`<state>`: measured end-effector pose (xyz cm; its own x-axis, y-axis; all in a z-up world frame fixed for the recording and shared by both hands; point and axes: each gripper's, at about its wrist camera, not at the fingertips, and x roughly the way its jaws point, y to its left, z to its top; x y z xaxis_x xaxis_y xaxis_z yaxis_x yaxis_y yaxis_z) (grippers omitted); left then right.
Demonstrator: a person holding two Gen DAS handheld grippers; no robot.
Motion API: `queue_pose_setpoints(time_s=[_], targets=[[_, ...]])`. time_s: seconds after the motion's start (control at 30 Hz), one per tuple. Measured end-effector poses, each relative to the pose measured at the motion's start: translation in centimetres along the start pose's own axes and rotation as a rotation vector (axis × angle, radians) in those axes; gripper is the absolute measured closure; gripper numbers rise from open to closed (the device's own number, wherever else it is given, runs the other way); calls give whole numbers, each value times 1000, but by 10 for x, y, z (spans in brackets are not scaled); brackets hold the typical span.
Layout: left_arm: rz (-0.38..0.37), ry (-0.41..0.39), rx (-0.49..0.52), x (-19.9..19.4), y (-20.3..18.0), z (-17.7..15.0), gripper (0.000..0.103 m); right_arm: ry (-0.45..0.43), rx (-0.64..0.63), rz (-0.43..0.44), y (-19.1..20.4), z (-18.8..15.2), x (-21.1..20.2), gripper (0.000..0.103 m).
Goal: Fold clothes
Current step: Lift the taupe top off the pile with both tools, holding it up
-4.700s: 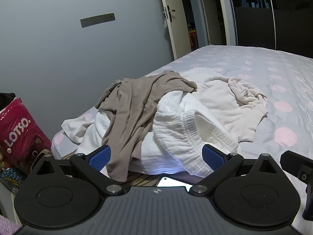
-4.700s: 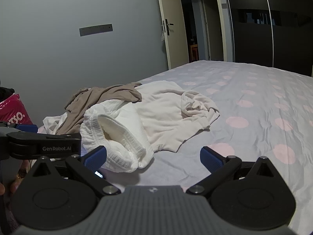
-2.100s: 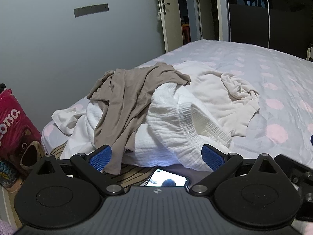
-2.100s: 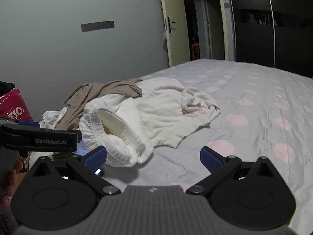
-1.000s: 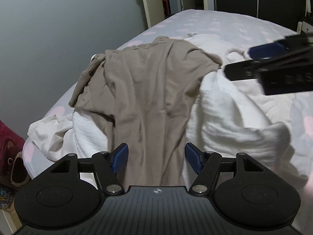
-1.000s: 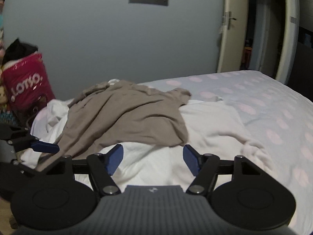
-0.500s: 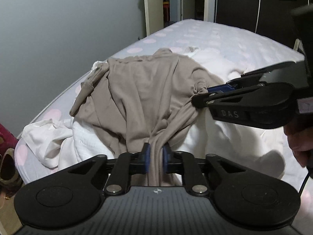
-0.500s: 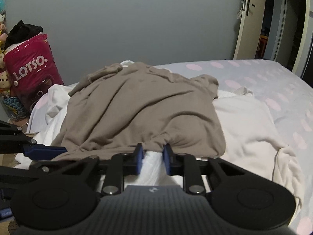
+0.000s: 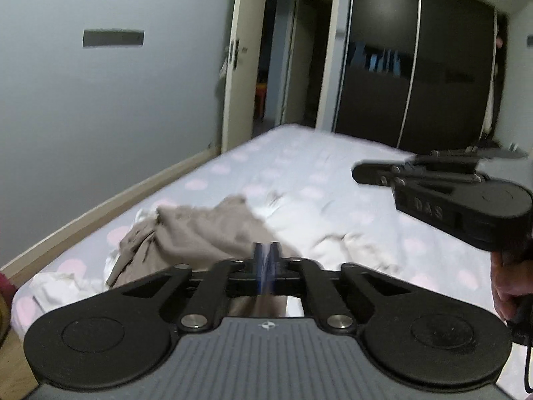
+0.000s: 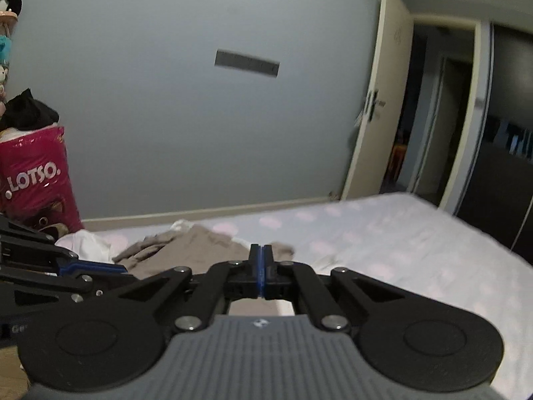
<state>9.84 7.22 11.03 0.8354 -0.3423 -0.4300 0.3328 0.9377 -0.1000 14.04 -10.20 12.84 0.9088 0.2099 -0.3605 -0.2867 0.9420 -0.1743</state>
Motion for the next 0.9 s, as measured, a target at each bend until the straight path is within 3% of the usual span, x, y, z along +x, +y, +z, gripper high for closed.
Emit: queue_pose_setpoints(time_s=[0.07, 0.13, 0.2, 0.23, 0.33, 0.4, 0.47, 0.6, 0.83, 0.9], targets=[[-16, -32, 23, -12, -9, 5, 103, 22, 10, 25, -3, 1, -16, 100], [-3, -21, 49, -16, -16, 6, 103, 50, 32, 57, -2, -5, -28, 90], [20, -1, 72, -17, -20, 5, 103, 83, 41, 77, 4, -15, -34, 53], [36, 20, 75, -15, -18, 3, 103, 97, 39, 83, 7, -20, -37, 51], [54, 97, 46, -5, -10, -6, 103, 137, 33, 116, 18, -35, -39, 51], [71, 140, 47, 3, -2, -15, 94, 159, 42, 137, 23, -43, -37, 50], [93, 172, 48, 10, 5, -25, 77, 174, 36, 149, 30, -49, -29, 50], [86, 243, 36, 21, 19, -45, 57, 207, -10, 154, 38, -61, -8, 50], [49, 372, 123, 49, 17, -82, 53, 276, -103, 109, 28, -84, 54, 52], [59, 399, 144, 61, 15, -89, 59, 293, -113, 101, 24, -91, 71, 54]])
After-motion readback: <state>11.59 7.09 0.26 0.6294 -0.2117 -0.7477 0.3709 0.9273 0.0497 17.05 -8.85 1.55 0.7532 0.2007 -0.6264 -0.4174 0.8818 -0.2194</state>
